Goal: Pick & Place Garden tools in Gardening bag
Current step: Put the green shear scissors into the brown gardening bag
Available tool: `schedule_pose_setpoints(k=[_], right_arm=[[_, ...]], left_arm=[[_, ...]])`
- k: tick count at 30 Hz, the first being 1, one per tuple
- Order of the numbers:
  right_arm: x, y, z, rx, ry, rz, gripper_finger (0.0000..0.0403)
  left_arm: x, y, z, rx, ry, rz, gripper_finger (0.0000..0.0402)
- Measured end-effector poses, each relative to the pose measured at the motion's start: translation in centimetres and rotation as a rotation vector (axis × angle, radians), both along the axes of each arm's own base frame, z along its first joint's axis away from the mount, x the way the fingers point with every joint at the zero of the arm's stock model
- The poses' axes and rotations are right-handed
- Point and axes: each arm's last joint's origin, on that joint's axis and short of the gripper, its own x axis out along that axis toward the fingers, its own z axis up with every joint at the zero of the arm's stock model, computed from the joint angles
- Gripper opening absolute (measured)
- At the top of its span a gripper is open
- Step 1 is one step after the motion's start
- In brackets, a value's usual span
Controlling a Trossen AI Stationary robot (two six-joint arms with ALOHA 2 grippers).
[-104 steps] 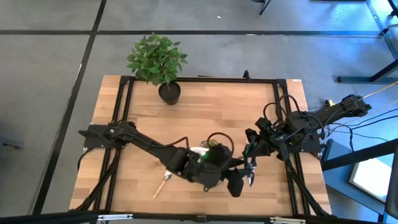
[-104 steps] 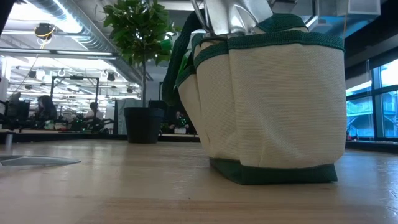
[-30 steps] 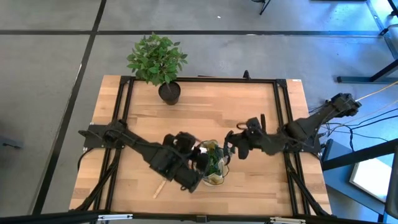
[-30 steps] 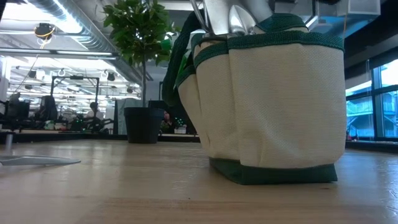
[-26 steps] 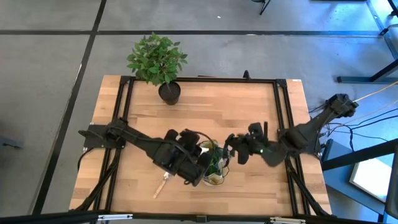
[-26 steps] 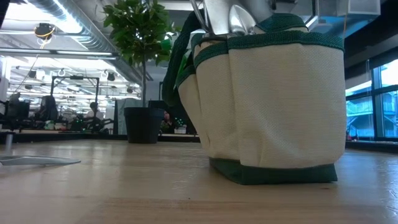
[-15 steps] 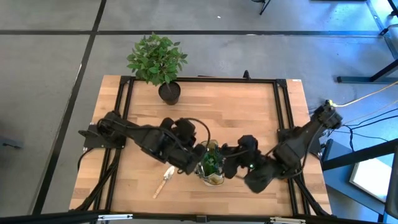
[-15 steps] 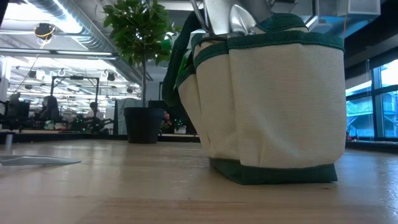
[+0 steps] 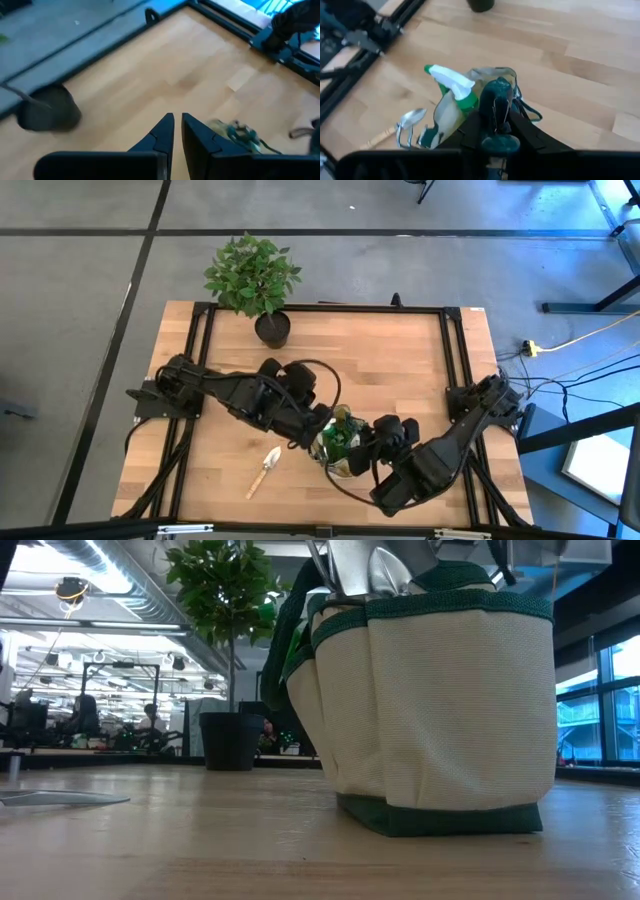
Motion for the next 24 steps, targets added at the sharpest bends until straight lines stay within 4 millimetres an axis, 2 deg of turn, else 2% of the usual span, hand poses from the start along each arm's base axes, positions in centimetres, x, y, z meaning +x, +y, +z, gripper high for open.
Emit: schedule_pose_setpoints(k=[7, 12, 19, 24], right_arm=[[1.7, -0.9, -1.3, 0.002, -0.05, -0.121, 0.0062], [3.3, -1.9, -2.6, -0.01, -0.027, -0.176, 0.0062], [4.1, -2.7, -3.1, 0.001, 0.018, -0.196, 0.0062], [4.1, -2.7, -1.8, 0.025, 0.008, -0.169, 0.0062]], left_arm=[[-1.6, 2.9, 2.4, 0.09, 0.021, -0.026, 0.0029], [-4.3, 5.3, 3.9, 0.149, 0.031, -0.003, 0.0029], [-8.0, 7.0, 3.8, 0.12, 0.015, 0.057, 0.0029], [-9.2, 7.2, 2.3, 0.097, 0.033, 0.092, 0.0029]])
